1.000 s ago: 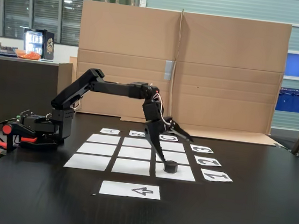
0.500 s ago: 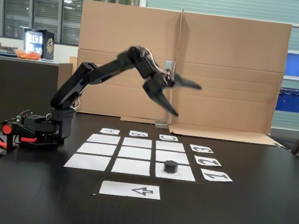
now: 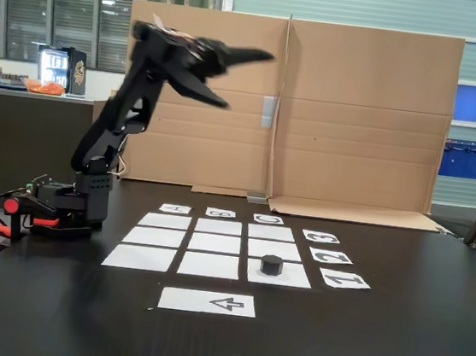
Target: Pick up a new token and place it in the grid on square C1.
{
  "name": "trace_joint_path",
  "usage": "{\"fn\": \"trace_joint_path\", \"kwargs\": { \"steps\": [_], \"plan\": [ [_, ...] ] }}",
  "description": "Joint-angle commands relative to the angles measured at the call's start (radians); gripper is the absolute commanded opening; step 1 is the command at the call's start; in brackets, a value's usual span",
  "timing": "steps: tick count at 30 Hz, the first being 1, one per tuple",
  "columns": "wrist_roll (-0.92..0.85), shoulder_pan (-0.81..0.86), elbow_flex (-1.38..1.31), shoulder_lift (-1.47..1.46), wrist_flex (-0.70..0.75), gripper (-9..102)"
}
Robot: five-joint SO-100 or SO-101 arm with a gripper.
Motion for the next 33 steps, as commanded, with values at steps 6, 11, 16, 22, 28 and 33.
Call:
{"fn": "trace_joint_path", "kwargs": {
  "steps": [6, 11, 16, 22, 28, 33],
  "plan": [
    [0.026, 0.198, -0.084, -0.006, 0.061, 56],
    [0.049, 0.261, -0.084, -0.087, 0.066, 56],
    [0.08, 0.287, -0.086, -0.196, 0.067, 55],
    [0.124, 0.273, -0.086, -0.149, 0.035, 56],
    [0.141, 0.164, -0.086, 0.026, 0.017, 55],
    [0.179, 0.057, -0.074, 0.186, 0.063, 54]
  ]
}}
